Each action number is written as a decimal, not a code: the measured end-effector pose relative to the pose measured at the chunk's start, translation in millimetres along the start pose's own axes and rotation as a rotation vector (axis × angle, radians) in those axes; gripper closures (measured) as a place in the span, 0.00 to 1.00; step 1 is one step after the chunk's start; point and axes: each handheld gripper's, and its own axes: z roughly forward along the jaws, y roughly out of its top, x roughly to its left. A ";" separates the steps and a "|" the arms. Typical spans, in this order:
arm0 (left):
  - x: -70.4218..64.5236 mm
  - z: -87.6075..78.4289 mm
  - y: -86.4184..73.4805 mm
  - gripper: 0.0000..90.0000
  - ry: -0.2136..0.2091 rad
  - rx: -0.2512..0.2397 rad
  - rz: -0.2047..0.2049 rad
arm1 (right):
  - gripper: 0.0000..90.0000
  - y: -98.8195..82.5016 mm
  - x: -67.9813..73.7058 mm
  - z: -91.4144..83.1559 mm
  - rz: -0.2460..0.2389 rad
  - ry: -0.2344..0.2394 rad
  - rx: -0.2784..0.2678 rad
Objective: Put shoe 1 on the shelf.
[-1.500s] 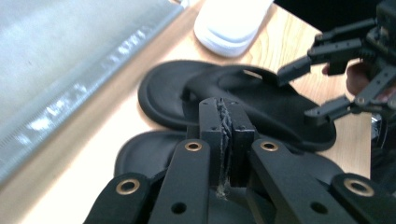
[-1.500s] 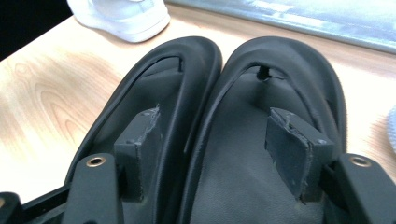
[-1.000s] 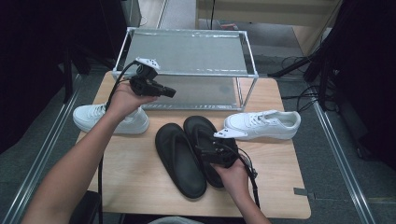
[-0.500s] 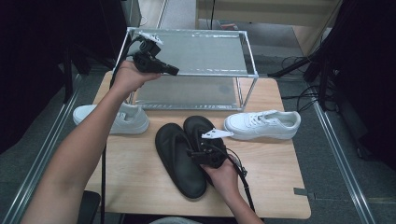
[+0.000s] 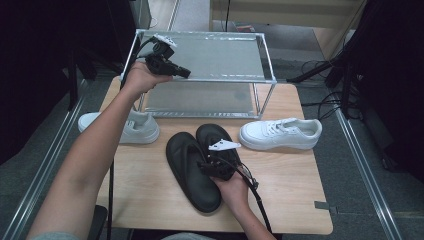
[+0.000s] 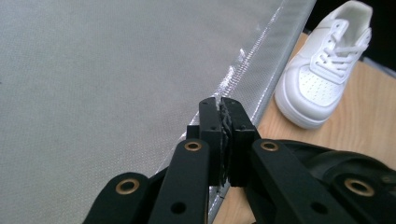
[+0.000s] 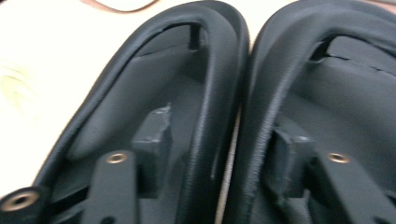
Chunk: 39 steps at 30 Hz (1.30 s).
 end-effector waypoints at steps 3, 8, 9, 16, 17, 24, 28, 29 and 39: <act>-3.5 0.4 1.5 0.94 0.034 0.012 -0.001 | 0.65 0.2 -0.7 -0.4 0.009 -0.021 -0.001; 1.1 0.5 -5.5 0.95 -0.001 -0.034 -0.044 | 0.77 0.2 -0.9 -0.9 0.024 -0.016 0.000; 2.5 0.9 -7.1 0.95 -0.010 -0.045 -0.058 | 0.77 0.2 -0.1 -0.7 0.024 -0.021 0.001; 5.5 2.5 -10.1 0.96 -0.022 -0.063 -0.083 | 0.82 2.3 -1.6 -0.5 0.031 -0.021 0.004; 5.3 2.5 -10.0 0.96 -0.021 -0.062 -0.082 | 0.83 2.9 -2.0 -0.6 0.031 -0.017 0.007; 1.5 2.5 -6.7 0.96 0.005 -0.044 -0.055 | 0.84 8.6 -4.9 -2.1 0.011 -0.026 0.006; 1.0 2.7 -4.5 0.96 0.012 -0.029 -0.048 | 0.84 13.5 -9.0 -2.6 0.010 -0.028 0.011; 2.0 2.6 -5.0 0.96 0.003 -0.030 -0.050 | 0.84 15.5 -10.6 -2.8 0.017 -0.023 0.007; 0.6 3.7 -4.2 0.96 0.010 -0.030 -0.056 | 0.84 48.3 -26.3 4.2 0.047 -0.014 -0.035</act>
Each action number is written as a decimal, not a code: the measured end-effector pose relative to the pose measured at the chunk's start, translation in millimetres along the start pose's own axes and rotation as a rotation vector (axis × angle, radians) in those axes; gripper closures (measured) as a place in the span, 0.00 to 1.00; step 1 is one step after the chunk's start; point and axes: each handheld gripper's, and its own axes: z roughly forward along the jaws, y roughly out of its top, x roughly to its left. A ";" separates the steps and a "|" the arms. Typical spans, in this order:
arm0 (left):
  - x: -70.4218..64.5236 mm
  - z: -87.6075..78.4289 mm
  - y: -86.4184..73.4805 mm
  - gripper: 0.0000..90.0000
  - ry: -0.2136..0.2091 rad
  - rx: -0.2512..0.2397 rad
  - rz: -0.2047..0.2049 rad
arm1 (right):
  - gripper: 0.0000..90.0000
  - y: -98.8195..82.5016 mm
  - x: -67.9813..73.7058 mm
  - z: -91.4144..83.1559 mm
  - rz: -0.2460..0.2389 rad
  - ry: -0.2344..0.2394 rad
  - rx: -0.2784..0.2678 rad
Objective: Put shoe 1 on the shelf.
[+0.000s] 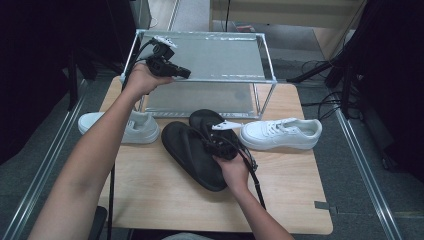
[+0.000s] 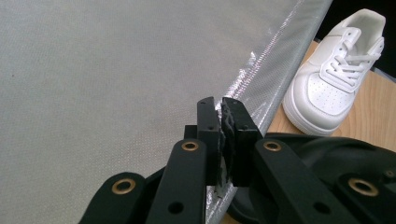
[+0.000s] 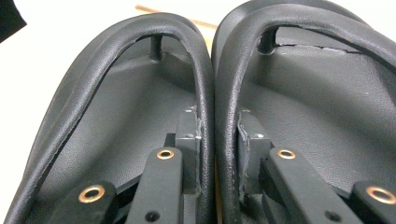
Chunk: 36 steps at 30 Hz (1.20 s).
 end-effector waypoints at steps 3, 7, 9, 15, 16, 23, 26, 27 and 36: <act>-1.9 -0.2 0.7 0.96 0.010 0.006 0.008 | 0.84 12.0 -5.0 5.2 0.000 -0.016 -0.011; -3.2 -0.1 2.9 0.96 0.018 0.023 0.010 | 0.84 28.0 -16.1 13.5 0.020 -0.028 -0.017; -3.3 0.0 2.7 0.96 0.017 0.020 0.004 | 0.84 35.0 -22.7 19.0 0.017 -0.039 -0.020; -3.9 2.0 -2.5 0.97 -0.004 -0.022 -0.011 | 0.84 49.3 -32.5 38.9 0.032 -0.087 -0.033; -4.3 1.8 -2.2 0.97 0.001 -0.019 -0.004 | 0.84 51.3 -33.3 43.0 0.033 -0.095 -0.032; -6.7 1.8 1.0 0.97 0.019 0.005 0.017 | 0.84 63.3 -36.0 62.9 0.063 -0.141 -0.019; -7.6 2.2 0.7 0.98 0.020 0.003 0.011 | 0.84 66.0 -38.5 72.4 0.085 -0.150 -0.026; -7.8 1.9 0.8 0.98 0.022 0.005 0.013 | 0.84 67.4 -39.5 77.1 0.084 -0.158 -0.018; -7.5 2.1 -0.2 0.98 0.022 -0.002 0.014 | 0.82 73.4 -47.5 96.2 0.119 -0.195 -0.038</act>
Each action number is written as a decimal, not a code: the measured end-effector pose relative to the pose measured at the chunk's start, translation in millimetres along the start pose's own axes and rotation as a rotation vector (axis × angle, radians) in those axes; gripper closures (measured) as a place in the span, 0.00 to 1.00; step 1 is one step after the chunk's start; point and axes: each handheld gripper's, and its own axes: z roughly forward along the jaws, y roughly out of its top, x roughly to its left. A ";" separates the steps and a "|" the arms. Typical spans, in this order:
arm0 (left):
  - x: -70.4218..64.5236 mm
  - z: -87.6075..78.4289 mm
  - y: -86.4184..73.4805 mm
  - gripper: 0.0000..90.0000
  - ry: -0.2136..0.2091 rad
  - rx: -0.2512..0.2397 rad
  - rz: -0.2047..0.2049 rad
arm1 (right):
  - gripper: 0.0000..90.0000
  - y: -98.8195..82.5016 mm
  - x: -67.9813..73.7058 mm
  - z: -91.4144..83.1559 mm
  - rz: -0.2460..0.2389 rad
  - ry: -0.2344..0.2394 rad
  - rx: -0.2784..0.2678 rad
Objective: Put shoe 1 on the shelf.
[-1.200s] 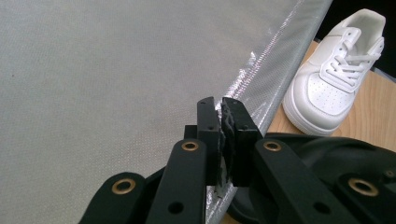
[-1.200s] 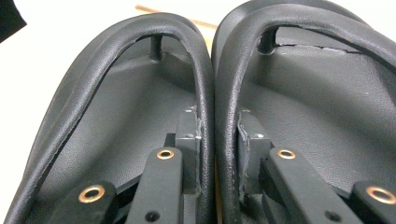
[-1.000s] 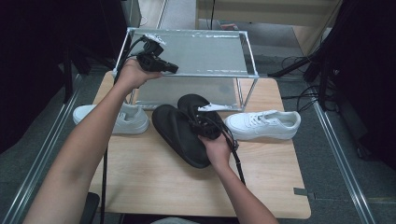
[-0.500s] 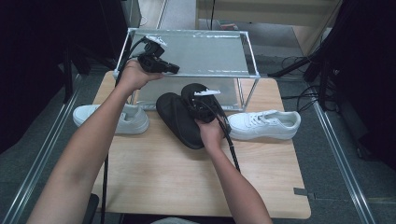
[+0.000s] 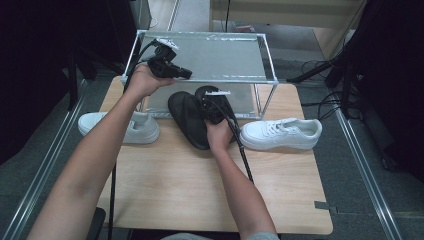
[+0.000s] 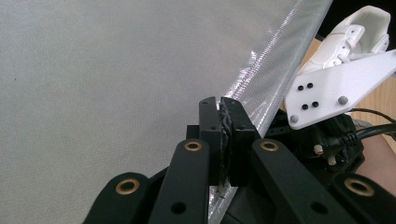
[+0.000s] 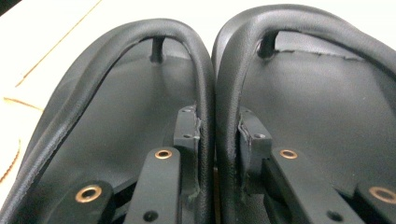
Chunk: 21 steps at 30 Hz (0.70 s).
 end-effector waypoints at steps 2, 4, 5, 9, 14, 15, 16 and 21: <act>-0.1 0.3 -1.4 0.98 0.000 -0.013 -0.001 | 0.76 0.2 1.2 -1.3 -0.015 0.003 0.008; 0.7 0.5 -3.8 0.98 -0.006 -0.032 -0.012 | 0.72 1.6 0.7 -2.6 0.000 0.021 0.014; 1.1 0.1 -4.7 0.98 -0.007 -0.034 -0.012 | 0.70 1.9 0.1 -4.1 0.001 0.023 0.014; 0.8 0.4 -5.4 0.98 -0.004 -0.041 -0.011 | 0.65 0.5 -0.7 -11.0 0.003 0.031 0.004; 1.2 2.2 -3.3 0.99 0.007 -0.030 -0.010 | 0.63 -4.6 -1.0 -29.6 -0.008 0.037 -0.026; 1.2 2.2 -2.7 0.99 0.010 -0.023 -0.007 | 0.63 -6.0 -0.5 -33.9 -0.008 0.042 -0.031; 1.3 2.1 -2.2 0.99 0.011 -0.018 -0.005 | 0.63 -7.5 -0.2 -38.4 -0.017 0.046 -0.033; 1.6 2.4 -0.9 0.99 0.009 -0.013 -0.011 | 0.64 -16.5 4.7 -61.8 -0.073 0.076 -0.055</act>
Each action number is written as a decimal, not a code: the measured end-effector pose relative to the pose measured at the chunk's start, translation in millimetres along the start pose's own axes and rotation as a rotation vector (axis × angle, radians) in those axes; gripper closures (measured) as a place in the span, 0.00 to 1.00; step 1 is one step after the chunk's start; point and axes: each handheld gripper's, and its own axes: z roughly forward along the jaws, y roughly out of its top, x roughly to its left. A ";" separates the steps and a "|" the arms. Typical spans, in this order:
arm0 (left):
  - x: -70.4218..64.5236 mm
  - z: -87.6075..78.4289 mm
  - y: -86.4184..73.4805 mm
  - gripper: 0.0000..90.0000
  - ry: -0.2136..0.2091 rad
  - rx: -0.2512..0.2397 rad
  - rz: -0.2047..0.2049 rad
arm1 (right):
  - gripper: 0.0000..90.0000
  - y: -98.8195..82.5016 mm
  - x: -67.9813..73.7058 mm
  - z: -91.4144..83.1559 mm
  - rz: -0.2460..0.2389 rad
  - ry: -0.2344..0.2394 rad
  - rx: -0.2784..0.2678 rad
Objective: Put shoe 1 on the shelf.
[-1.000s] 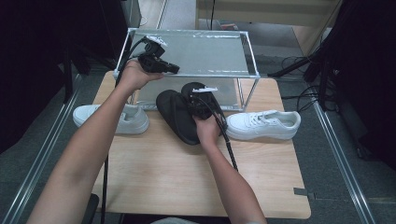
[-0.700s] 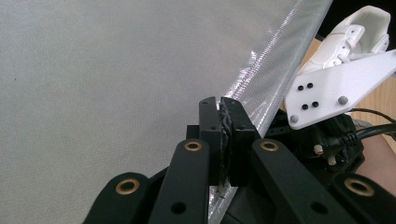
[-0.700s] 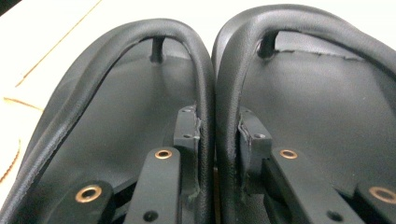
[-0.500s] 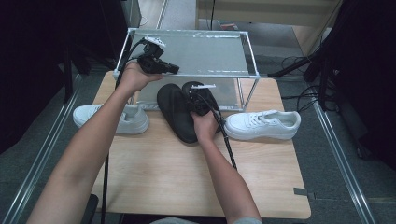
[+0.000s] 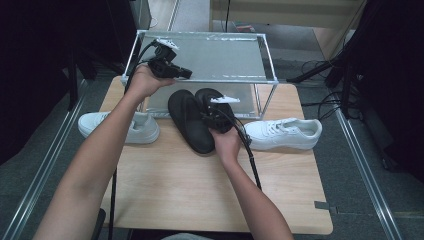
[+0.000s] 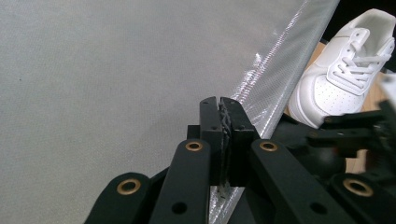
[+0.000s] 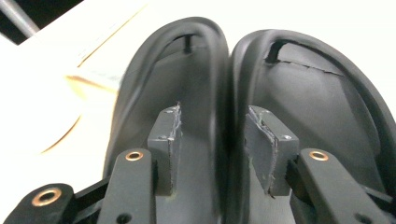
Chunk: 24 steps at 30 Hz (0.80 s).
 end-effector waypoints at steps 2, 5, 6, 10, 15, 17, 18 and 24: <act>1.0 -0.1 -0.1 0.99 -0.002 0.001 -0.003 | 0.66 -3.6 2.3 -10.3 -0.019 0.015 -0.002; 1.4 0.2 -0.2 0.99 -0.008 -0.002 -0.021 | 0.71 -12.6 3.7 -25.5 -0.037 0.061 -0.007; 1.3 0.3 -0.2 0.99 -0.009 -0.003 -0.022 | 0.75 -15.9 3.6 -28.5 -0.038 0.074 -0.009; 2.2 0.2 -0.9 0.99 -0.017 -0.006 -0.018 | 0.94 -35.4 3.3 -41.6 -0.047 0.127 0.003; 2.3 0.2 -0.9 0.99 -0.017 -0.006 -0.019 | 1.00 -56.0 3.0 -50.3 -0.047 0.180 0.028; 2.4 0.2 -0.8 0.99 -0.017 -0.005 -0.018 | 1.00 -64.8 4.0 -53.3 -0.062 0.176 0.036; 2.5 0.1 -0.8 0.99 -0.018 -0.004 -0.021 | 1.00 -69.6 4.0 -54.3 -0.063 0.180 0.031; 2.5 0.2 -0.5 0.99 -0.018 -0.002 -0.019 | 1.00 -94.8 0.8 -58.0 -0.049 0.167 0.044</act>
